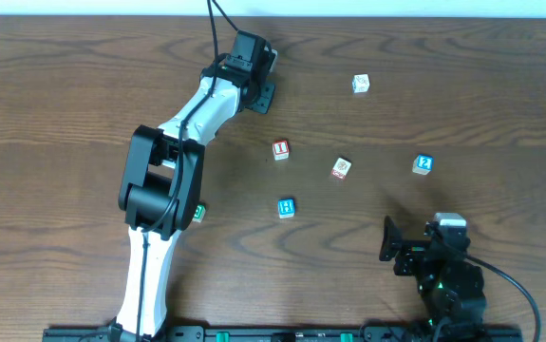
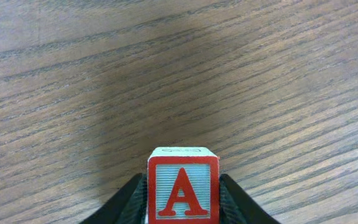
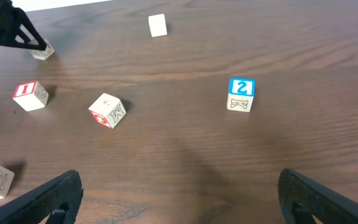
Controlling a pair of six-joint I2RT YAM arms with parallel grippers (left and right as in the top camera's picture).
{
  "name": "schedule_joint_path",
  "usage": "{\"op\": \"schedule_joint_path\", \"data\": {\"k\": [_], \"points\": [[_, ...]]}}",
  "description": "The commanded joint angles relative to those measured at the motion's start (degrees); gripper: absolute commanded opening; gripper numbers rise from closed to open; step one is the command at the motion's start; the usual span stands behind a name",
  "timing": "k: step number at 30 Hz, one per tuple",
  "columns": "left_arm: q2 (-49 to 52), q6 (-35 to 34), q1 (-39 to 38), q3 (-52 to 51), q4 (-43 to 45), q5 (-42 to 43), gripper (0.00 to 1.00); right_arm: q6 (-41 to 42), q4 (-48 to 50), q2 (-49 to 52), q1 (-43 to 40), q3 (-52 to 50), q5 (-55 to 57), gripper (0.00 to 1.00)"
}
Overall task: Spell out Ai2
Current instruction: 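Lift the A block and carry it beside the I block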
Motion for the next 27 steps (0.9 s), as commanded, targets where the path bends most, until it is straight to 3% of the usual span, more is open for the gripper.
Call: {"op": "schedule_joint_path", "data": {"k": [1, 11, 14, 21, 27], "points": [[1.3, 0.1, 0.1, 0.3, -0.4, 0.4, 0.34, -0.8, -0.1, -0.3, -0.5, -0.1, 0.0, 0.99], [0.5, -1.2, 0.2, 1.2, -2.2, -0.5, 0.22, -0.8, -0.1, -0.3, -0.5, -0.1, 0.0, 0.99], [-1.2, -1.4, 0.2, 3.8, -6.5, -1.9, 0.06, -0.8, -0.1, -0.3, -0.5, -0.1, 0.0, 0.99], [-8.9, -3.9, 0.2, 7.0, -17.7, -8.3, 0.06, -0.8, -0.1, -0.3, -0.5, -0.1, 0.0, 0.99], [-16.0, -8.9, 0.2, 6.8, -25.9, -8.9, 0.06, -0.8, -0.1, -0.3, -0.5, -0.1, 0.0, 0.99]]}}
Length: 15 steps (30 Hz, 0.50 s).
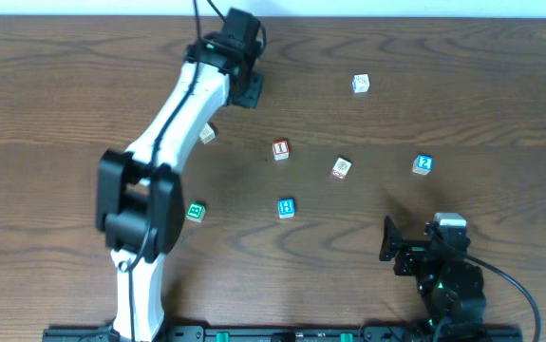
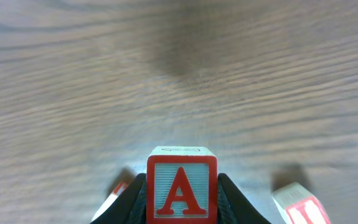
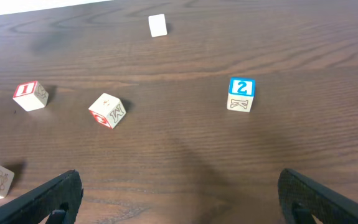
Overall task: Spell out Ai2
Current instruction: 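Lift the A block and carry it beside the I block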
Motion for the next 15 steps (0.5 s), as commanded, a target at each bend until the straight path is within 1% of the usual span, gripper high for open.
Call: {"op": "schedule_joint_path", "data": {"k": [1, 4, 6, 10, 12, 15], "points": [[-3.9, -4.2, 0.0, 0.9, -2.7, -1.3, 0.06, -0.8, -0.1, -0.3, -0.5, -0.1, 0.0, 0.99], [-7.7, -4.9, -0.8, -5.1, -3.3, -1.4, 0.06, -0.8, -0.1, -0.3, -0.5, -0.1, 0.0, 0.99], [-12.2, -6.2, -1.3, -13.1, 1.6, -0.7, 0.06, -0.8, -0.1, -0.3, -0.5, -0.1, 0.0, 0.99], [-19.5, -6.1, -1.8, -26.2, 11.7, -0.3, 0.06, -0.8, -0.1, -0.3, -0.5, -0.1, 0.0, 0.99], [-20.5, -6.1, -2.1, -30.6, 15.5, 1.4, 0.06, -0.8, -0.1, -0.3, -0.5, -0.1, 0.0, 0.99], [-19.1, -9.1, -3.2, -34.5, 18.6, 2.7, 0.06, -0.8, -0.1, -0.3, -0.5, -0.1, 0.0, 0.99]]}}
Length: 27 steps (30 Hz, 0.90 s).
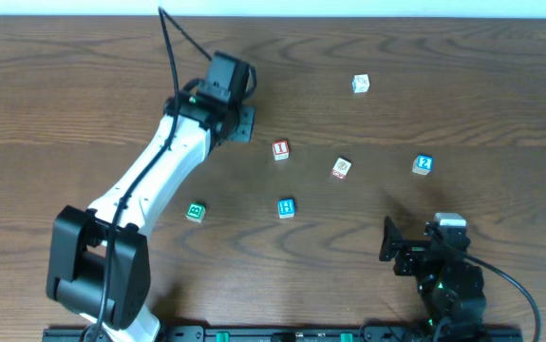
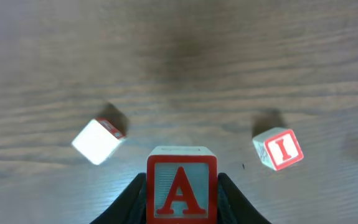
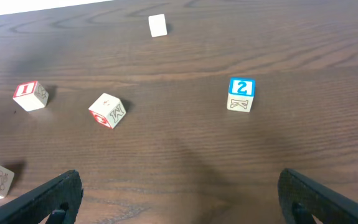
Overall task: Spell out Ai2
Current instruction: 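Lift the A block and carry it beside the I block, then place the A block left of the I block, release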
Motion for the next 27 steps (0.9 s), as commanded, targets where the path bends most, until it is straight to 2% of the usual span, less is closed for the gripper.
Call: {"op": "schedule_joint_path", "data": {"k": [1, 4, 8, 21, 27], "points": [[0.8, -3.5, -1.5, -3.3, 2.3, 1.5, 0.06, -0.8, -0.1, -0.3, -0.5, -0.1, 0.0, 0.99], [3.8, -4.3, -4.6, -3.6, 5.0, 0.9, 0.06, -0.8, -0.1, -0.3, -0.5, -0.1, 0.0, 0.99], [7.0, -8.9, -6.7, -3.6, 6.5, -2.3, 0.06, -0.8, -0.1, -0.3, -0.5, -0.1, 0.0, 0.99], [11.0, -18.5, -6.8, -3.6, 9.0, -2.6, 0.06, -0.8, -0.1, -0.3, -0.5, -0.1, 0.0, 0.99], [11.0, -19.0, -7.0, -3.6, 9.6, -2.6, 0.06, -0.8, -0.1, -0.3, -0.5, -0.1, 0.0, 0.99]]}}
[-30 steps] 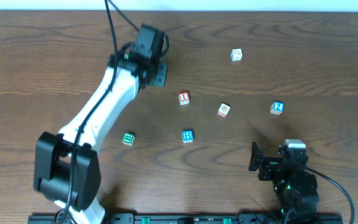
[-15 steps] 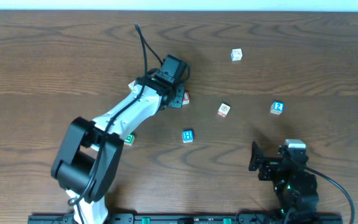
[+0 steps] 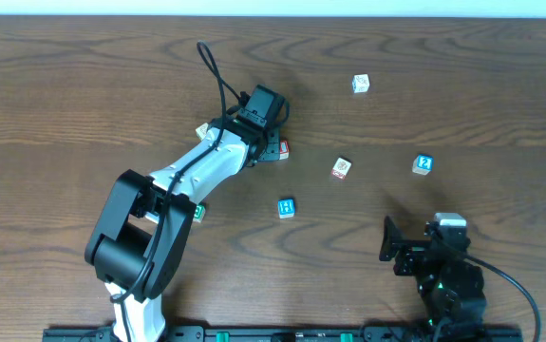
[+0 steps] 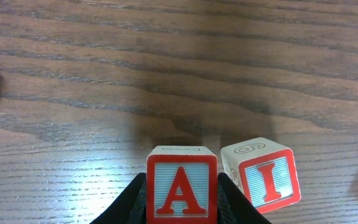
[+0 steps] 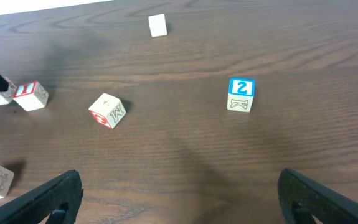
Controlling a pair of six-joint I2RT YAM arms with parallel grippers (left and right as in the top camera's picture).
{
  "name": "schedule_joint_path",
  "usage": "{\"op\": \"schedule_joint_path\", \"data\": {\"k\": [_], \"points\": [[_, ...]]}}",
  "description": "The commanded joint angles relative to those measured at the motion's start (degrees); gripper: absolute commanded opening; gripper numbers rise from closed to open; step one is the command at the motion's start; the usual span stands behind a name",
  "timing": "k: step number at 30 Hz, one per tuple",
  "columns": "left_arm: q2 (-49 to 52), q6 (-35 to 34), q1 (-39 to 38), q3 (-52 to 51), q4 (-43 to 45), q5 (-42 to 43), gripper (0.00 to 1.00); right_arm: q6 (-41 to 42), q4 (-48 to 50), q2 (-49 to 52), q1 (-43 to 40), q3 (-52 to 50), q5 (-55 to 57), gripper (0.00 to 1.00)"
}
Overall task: Spell out Ai2
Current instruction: 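Place the A block left of the I block, release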
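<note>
My left gripper (image 4: pixel 182 198) is shut on the red A block (image 4: pixel 182 186), low over the table. Just to its right stands the red I block (image 4: pixel 261 175), nearly touching it and turned slightly. From overhead, the left gripper (image 3: pixel 265 142) covers the A block beside the I block (image 3: pixel 281 149). The blue 2 block (image 3: pixel 423 163) stands alone at the right, also seen as the 2 block (image 5: pixel 241 94) in the right wrist view. My right gripper (image 5: pixel 179 205) is open over bare table at the near right.
Loose blocks lie around: a white one (image 3: pixel 361 84) at the back, a tilted red-and-white one (image 3: pixel 341 168), a blue one (image 3: pixel 286 207), a green one (image 3: pixel 196 211) by the left arm and a cream one (image 3: pixel 201 131) behind it.
My left gripper, still holding the A block, has moved from up and left of the I block to right beside its left side, lower over the table. The right arm is unchanged.
My left gripper held the A block at the far middle of the table, away from other blocks. It then stood farther back and left, then nearer with the I block in view to its right. Now the A block is next to the I block.
</note>
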Motion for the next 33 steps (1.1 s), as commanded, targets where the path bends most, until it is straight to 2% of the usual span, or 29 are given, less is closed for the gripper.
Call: {"op": "schedule_joint_path", "data": {"k": [1, 12, 33], "points": [[0.8, -1.4, -0.3, 0.1, 0.2, -1.0, 0.06, -0.8, -0.1, -0.3, -0.5, -0.1, 0.0, 0.99], [2.5, -1.1, -1.1, 0.1, 0.3, -0.4, 0.06, -0.8, -0.1, -0.3, -0.5, -0.1, 0.0, 0.99], [2.6, 3.5, -1.3, 0.1, 2.4, 0.0, 0.06, -0.8, -0.1, -0.3, -0.5, -0.1, 0.0, 0.99]]}}
